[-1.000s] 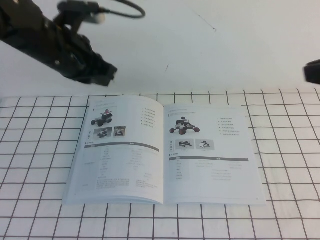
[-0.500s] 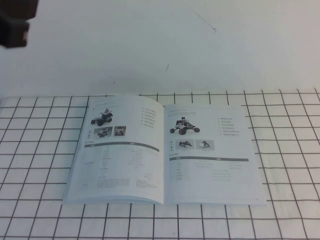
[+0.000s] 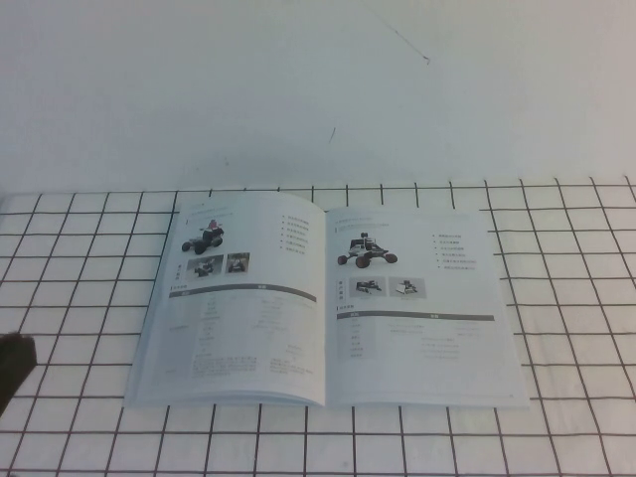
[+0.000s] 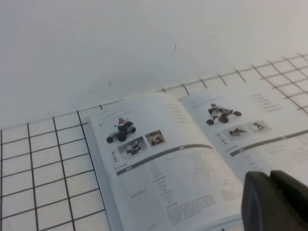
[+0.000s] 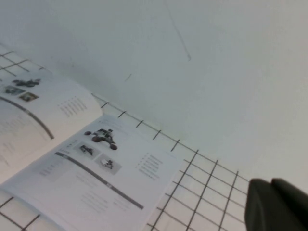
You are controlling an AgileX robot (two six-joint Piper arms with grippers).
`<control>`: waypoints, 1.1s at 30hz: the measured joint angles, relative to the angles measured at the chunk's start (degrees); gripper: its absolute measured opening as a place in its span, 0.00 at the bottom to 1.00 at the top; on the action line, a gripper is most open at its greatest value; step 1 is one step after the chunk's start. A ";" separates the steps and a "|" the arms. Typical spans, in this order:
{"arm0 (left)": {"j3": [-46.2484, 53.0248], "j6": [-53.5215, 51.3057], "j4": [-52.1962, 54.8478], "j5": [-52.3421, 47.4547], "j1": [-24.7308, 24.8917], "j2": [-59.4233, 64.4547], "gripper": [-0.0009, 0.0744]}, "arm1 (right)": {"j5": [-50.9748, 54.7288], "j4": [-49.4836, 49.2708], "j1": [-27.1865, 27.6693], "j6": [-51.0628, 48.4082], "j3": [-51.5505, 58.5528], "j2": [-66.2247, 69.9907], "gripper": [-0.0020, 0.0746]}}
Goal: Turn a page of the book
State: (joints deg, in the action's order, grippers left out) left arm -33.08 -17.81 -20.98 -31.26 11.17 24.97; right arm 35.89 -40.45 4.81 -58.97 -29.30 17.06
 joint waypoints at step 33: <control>19.41 -0.37 -5.20 26.11 2.09 -3.78 0.01 | -9.36 -9.63 0.00 -12.38 10.15 -1.07 0.02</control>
State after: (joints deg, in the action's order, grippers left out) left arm -13.67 -18.18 -26.18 -5.16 13.26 21.19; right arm 26.53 -50.07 4.81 -71.35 -19.15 15.98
